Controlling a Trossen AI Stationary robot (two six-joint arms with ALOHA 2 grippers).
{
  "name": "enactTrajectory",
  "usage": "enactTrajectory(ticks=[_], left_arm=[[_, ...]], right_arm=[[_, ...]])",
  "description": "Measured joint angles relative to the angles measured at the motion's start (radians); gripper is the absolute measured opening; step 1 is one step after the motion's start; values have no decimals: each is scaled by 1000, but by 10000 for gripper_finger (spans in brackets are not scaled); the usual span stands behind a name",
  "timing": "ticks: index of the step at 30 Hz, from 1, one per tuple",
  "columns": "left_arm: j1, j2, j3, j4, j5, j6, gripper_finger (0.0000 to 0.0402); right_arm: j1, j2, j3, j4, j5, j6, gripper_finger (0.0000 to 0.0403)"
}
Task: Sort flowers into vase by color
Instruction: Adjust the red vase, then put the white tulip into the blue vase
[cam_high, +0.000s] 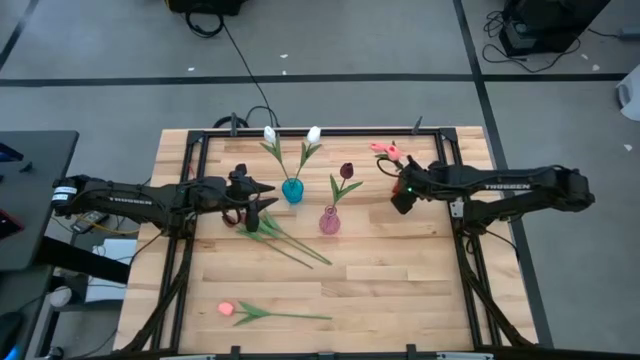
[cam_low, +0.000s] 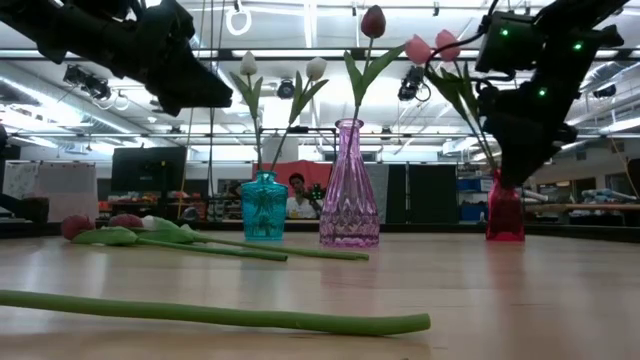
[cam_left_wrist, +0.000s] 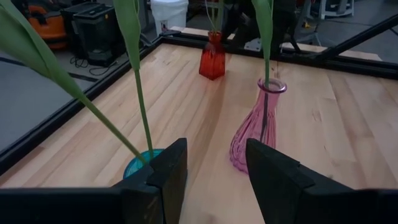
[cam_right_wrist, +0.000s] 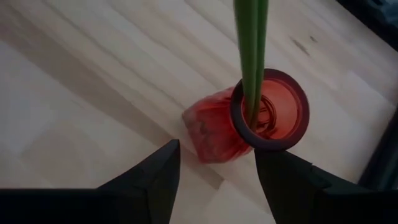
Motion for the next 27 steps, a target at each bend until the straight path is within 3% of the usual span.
enactTrajectory(ticks=[11, 20, 27], left_arm=[[0, 0, 0, -18, 0, -1, 170], [0, 0, 0, -20, 0, -8, 170], [0, -9, 0, -21, 43, -4, 170]], right_arm=[[-15, 82, 0, 177, -38, -130, 213], [-9, 22, 9, 27, -40, -36, 209], [117, -74, 141, -107, -12, 98, 203]])
